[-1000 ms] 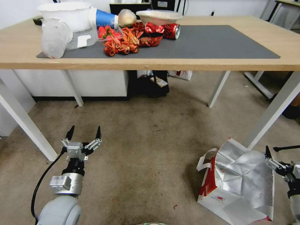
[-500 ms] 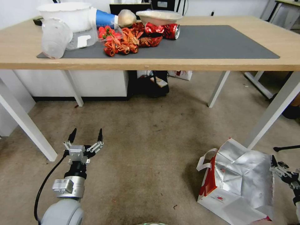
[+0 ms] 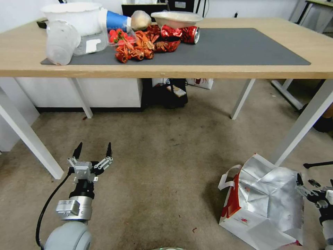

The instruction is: Pick up the food delivery bag from the floor and place it on the table.

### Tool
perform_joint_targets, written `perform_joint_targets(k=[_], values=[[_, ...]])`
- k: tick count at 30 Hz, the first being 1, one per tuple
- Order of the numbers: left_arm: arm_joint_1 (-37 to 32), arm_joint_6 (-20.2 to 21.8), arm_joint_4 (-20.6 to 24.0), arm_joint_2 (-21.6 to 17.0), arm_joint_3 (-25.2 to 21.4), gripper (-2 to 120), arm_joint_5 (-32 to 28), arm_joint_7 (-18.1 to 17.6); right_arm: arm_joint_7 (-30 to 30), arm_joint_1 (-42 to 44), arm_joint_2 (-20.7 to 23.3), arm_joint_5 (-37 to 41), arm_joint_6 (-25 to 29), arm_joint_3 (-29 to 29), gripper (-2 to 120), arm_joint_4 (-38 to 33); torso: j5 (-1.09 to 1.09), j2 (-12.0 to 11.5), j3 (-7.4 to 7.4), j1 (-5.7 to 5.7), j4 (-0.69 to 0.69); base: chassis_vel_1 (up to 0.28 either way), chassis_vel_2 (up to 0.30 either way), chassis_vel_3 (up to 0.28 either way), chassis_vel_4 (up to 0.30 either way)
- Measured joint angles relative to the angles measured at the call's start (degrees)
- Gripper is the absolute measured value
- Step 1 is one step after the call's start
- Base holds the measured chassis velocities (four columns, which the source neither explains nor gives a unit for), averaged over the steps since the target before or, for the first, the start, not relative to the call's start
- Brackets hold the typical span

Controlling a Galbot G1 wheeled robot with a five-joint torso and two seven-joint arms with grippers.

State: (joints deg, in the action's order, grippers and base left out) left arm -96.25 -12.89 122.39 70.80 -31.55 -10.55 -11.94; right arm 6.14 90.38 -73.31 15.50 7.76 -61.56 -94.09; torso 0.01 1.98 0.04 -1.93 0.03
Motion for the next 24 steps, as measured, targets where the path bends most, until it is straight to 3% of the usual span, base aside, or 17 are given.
perform_joint_targets(k=[4,16,17,18,24], values=[[-0.1,-0.1,0.0,0.0,-0.2,97,0.0,0.0,-0.3,-0.8,0.2,0.0,0.0,0.5,97,1.1,0.0,0.0,0.01,0.0,0.0,0.0,0.0,0.0,0.0],[-0.2,-0.5,-0.2,0.0,0.0,97,0.0,0.1,-1.0,-2.5,0.4,-0.5,-0.2,1.9,79,3.8,0.0,0.0,0.03,0.0,0.0,0.0,0.0,0.0,0.0],[-0.2,-0.5,-0.2,0.0,-0.1,97,0.0,0.1,-1.0,-2.6,0.4,-0.5,-0.2,2.0,76,3.9,-0.01,0.0,0.03,0.0,0.0,0.0,0.0,0.0,0.0],[-0.2,-0.7,-0.3,0.0,-0.1,97,0.0,0.0,-1.2,-2.9,0.3,-0.6,-0.7,2.6,65,4.4,-0.01,0.0,0.04,0.0,0.0,0.0,0.0,0.0,0.0],[-0.1,-0.8,-0.3,0.0,0.1,97,0.0,0.0,-1.3,-3.0,-0.2,-0.7,-0.9,3.3,48,4.8,-0.01,0.0,0.04,0.0,0.0,0.0,0.0,0.0,0.0]])
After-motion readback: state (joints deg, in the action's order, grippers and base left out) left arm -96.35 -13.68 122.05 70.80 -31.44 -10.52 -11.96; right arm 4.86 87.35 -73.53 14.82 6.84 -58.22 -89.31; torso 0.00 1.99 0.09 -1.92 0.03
